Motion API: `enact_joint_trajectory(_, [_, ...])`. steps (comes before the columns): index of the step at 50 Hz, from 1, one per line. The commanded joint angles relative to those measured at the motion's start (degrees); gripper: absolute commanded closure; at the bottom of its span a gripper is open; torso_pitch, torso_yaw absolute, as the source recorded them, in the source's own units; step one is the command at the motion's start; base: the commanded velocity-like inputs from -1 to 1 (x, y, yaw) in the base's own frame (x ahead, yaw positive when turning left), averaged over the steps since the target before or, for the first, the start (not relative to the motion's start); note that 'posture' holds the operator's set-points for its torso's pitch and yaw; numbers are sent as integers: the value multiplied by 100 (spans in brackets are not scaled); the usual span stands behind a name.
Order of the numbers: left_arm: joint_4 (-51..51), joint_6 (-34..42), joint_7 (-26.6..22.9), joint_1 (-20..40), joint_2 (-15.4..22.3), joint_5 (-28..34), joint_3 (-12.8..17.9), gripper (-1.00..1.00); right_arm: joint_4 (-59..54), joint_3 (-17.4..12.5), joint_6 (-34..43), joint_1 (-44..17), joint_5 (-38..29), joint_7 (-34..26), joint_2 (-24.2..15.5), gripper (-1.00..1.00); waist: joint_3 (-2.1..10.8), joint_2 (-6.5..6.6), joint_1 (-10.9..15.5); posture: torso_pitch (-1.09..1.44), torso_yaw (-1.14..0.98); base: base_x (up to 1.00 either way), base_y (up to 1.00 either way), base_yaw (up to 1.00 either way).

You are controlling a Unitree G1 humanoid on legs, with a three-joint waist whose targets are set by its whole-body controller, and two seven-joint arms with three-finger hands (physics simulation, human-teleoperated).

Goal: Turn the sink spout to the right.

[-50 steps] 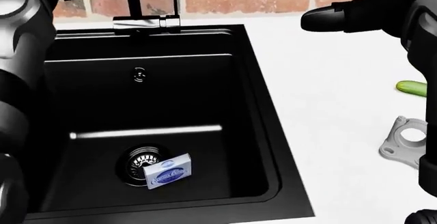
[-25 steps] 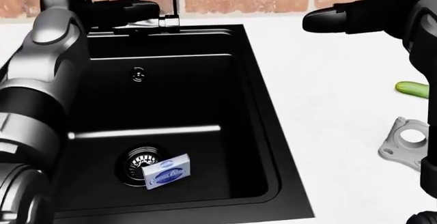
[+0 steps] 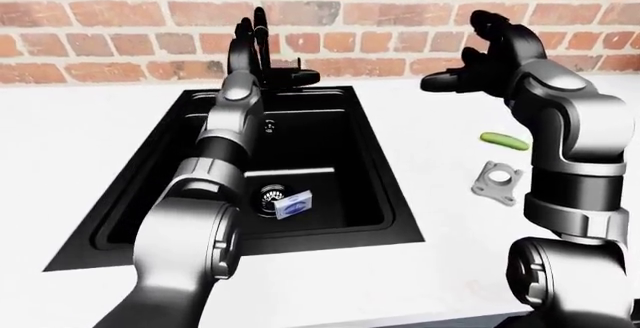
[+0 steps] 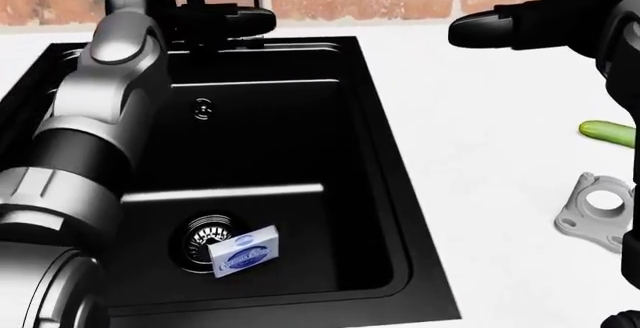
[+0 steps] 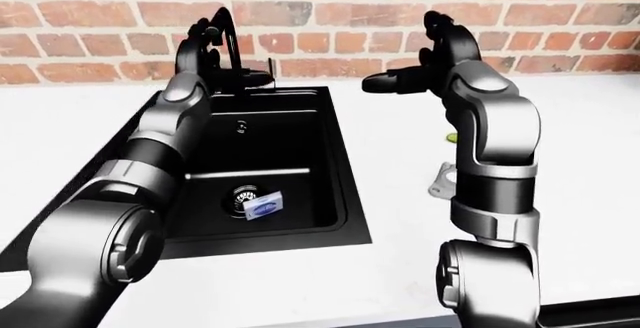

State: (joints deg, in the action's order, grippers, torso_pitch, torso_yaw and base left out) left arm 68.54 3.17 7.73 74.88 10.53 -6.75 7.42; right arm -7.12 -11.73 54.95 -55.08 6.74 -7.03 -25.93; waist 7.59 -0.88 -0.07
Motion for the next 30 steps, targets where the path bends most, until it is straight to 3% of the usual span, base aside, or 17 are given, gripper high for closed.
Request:
enact_joint_trajectory(1, [-273, -163, 16, 254, 28, 26, -9, -100, 163, -60, -190, -205, -11, 16, -76, -100, 151, -17, -1, -19, 0, 0, 0, 0])
enact_joint_trajectory(30, [-785, 177, 137, 242, -426, 92, -216, -100, 321, -103, -91, -144, 3, 24, -139, -100, 128, -59, 22, -19, 0, 0, 0, 0])
